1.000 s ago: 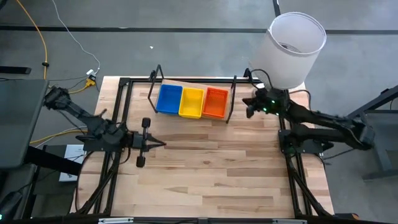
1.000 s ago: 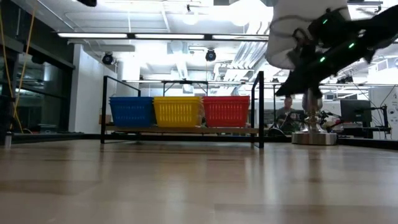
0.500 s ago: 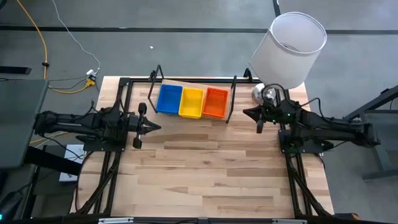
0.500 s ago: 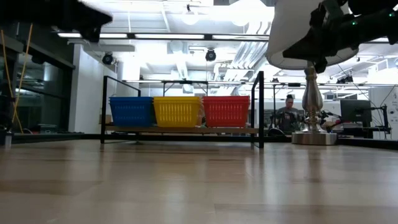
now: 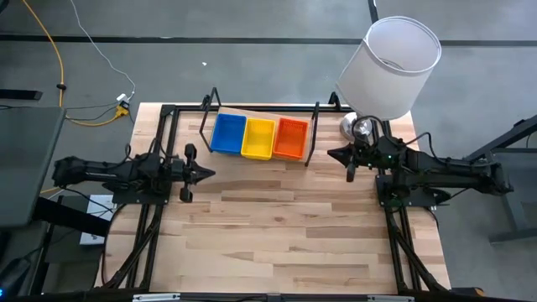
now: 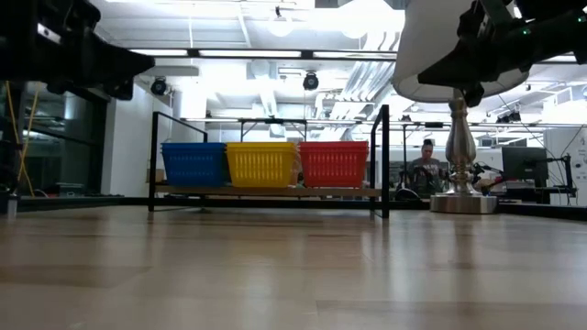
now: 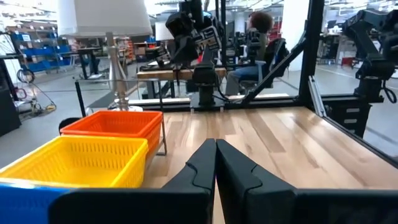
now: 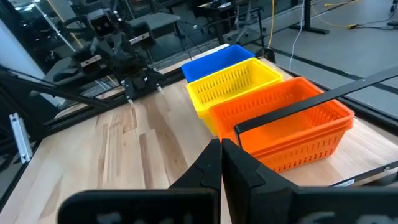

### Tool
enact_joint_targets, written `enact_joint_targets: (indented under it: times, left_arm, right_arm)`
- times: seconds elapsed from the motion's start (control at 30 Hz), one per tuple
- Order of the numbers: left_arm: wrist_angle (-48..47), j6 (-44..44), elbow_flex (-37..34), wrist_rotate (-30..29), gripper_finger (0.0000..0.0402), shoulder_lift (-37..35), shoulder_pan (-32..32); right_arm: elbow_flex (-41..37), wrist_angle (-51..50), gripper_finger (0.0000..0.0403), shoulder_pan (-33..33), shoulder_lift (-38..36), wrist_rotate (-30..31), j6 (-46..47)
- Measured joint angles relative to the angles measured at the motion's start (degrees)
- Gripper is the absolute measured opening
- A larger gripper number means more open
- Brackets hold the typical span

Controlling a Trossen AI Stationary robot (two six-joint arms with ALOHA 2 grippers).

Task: Stack baskets on shelf by color
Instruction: Return to Home Position

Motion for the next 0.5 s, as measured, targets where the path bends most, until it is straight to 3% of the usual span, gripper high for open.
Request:
enact_joint_targets:
  times: [0.3,0.5]
  left_arm:
    - [-2.59,-2.58,-2.03,-0.64,0.0,-2.88,0.0]
    - [-2.62,-3.04,-2.0,-0.52,0.0,-2.99,0.0]
  right_arm:
    - [0.0,-2.5,0.0,0.64,0.0,-4.69,0.04]
    - [-0.07,-4.55,0.0,5.24,0.04,-4.36,0.19]
